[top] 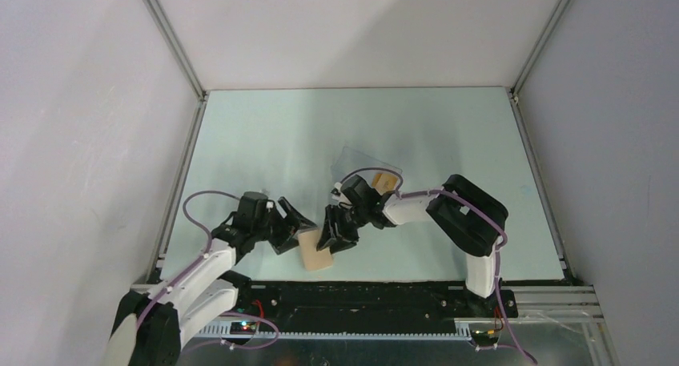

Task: Put the credit cards into the card holder
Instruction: Pick up the card holder from the center of the board.

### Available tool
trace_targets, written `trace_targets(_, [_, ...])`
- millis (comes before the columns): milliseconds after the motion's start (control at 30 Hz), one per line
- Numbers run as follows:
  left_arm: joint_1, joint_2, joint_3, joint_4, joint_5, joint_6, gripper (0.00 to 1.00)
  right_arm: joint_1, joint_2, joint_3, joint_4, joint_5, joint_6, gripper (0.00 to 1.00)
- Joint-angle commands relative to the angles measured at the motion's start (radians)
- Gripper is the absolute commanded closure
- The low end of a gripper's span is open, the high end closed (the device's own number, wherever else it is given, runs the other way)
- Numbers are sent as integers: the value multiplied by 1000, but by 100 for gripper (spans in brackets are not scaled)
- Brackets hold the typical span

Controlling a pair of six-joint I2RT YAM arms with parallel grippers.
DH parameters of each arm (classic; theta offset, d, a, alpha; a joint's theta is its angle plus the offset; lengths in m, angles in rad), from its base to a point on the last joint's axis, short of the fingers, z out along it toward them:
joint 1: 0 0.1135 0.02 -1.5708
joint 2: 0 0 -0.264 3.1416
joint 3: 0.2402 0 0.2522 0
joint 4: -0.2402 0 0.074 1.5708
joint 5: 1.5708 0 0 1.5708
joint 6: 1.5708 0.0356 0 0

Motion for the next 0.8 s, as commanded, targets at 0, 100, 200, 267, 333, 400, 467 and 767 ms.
trace_targets(0, [-16,-36,19,149,86,13,19,-27,-48,-66,248,-53,107,51])
trace_targets(100, [-26,-35,-21,253,157,-14,21,-26,-38,-72,297,-59,139,57])
trace_targets(200, [-42,-58,-48,283,164,-26,21,-24,-42,-73,327,-57,156,75])
trace_targets(267, [-43,-91,-58,284,162,-32,21,-25,-61,-73,313,-46,153,92])
trace_targets(333, [-44,-125,-64,282,158,-34,20,-30,-95,-73,283,-35,135,100])
trace_targets(400, [-44,-155,-60,255,141,-15,17,-38,-143,-72,240,-22,106,100])
trace_targets(467, [-44,-184,-42,205,115,17,14,-49,-206,-74,175,-3,63,100])
trace_targets(767, [-44,-290,-41,355,184,3,10,-144,-475,-123,-4,-17,-18,100])
